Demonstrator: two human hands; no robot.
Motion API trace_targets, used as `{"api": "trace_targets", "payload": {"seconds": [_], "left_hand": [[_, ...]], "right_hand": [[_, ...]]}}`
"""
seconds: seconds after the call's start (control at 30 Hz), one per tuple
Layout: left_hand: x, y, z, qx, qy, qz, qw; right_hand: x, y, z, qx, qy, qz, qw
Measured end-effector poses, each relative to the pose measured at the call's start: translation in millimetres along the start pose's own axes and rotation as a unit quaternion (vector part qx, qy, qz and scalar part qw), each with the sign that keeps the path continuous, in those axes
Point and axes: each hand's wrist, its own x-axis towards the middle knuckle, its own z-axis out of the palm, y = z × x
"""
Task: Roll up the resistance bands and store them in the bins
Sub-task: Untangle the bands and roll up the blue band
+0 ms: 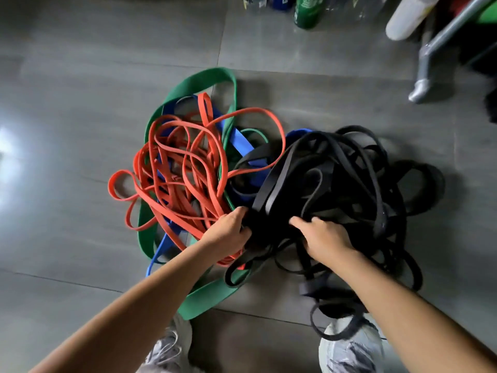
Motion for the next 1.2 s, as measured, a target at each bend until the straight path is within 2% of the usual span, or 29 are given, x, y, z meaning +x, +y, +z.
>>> {"api": "trace_targets", "payload": {"seconds": [0.07,0.17,0.23,0.3,0.4,0.43,0.47,0.5,0.57,0.6,0.63,0.7,0.73,0.83,0.97,1.03,1.1,1.2], "left_hand": [[-3.7,-1.7,-1.7,0.043,0.009,0.012,0.999],[-11.6,-8.0,-3.2,0.099,0.046,0.015,0.994],[-14.2,-12.3,-4.6,0.083,0.067,0.002,0.994],[-14.0,-11.3,-5.2,0.119,0.07,-0.001,0.99],[-13.6,-1.2,-2.0,0.165,0.092,-0.003,0.982],[-13.9,2.9,-0.9,0.168,0.117,0.006,0.979],[-12.9,6.8,1.0,0.177,0.136,0.021,0.975],[-11.5,9.4,2.8,0.192,0.134,0.038,0.971],[-8.2,14.5,6.2,0.222,0.06,0.073,0.971],[-7.0,18.0,9.0,0.22,0.009,0.087,0.972],[-7.3,21.8,12.1,0.205,-0.034,0.101,0.973],[-11.3,29.8,17.3,0.156,-0.084,0.142,0.974],[-13.5,32.9,20.7,0.137,-0.096,0.166,0.972],[-15.2,34.0,29.7,0.133,-0.092,0.173,0.972],[-3.6,19.7,18.9,0.216,0.009,0.079,0.973],[-1.4,9.8,11.3,0.261,0.025,0.042,0.964],[-2.9,5.2,9.1,0.288,0.028,0.047,0.956],[-5.9,7.5,11.7,0.304,0.066,0.073,0.948]], "right_hand": [[-10.5,31.8,-6.4,0.003,0.017,0.065,0.998],[-31.8,100.9,-26.7,0.058,0.062,0.242,0.967],[-39.0,129.1,-39.8,0.058,0.047,0.308,0.948],[-39.3,132.8,-52.1,0.052,-0.008,0.333,0.941],[-40.8,106.9,-67.5,0.008,-0.122,0.311,0.943],[-40.8,92.8,-70.0,-0.026,-0.115,0.293,0.949],[-40.7,75.7,-71.9,-0.052,-0.059,0.26,0.962],[-39.7,55.7,-71.5,-0.06,0.042,0.198,0.978],[-33.3,11.5,-62.8,-0.005,0.236,0.01,0.972],[-28.4,-8.4,-57.5,0.015,0.229,-0.073,0.971],[-21.0,-21.7,-49.9,0.011,0.15,-0.111,0.982],[-4.2,-29.2,-28.5,-0.045,-0.034,-0.088,0.995],[2.8,-24.5,-20.2,-0.09,-0.074,-0.072,0.991],[7.6,-7.8,-6.5,-0.133,-0.047,-0.061,0.988],[-3.2,18.5,-3.5,-0.115,0.066,-0.006,0.991],[-11.5,48.7,-8.2,-0.129,0.073,0.033,0.988],[-24.3,91.0,-13.0,-0.168,0.071,0.091,0.979],[-53.1,148.3,-25.9,-0.208,0.012,0.218,0.954]]}}
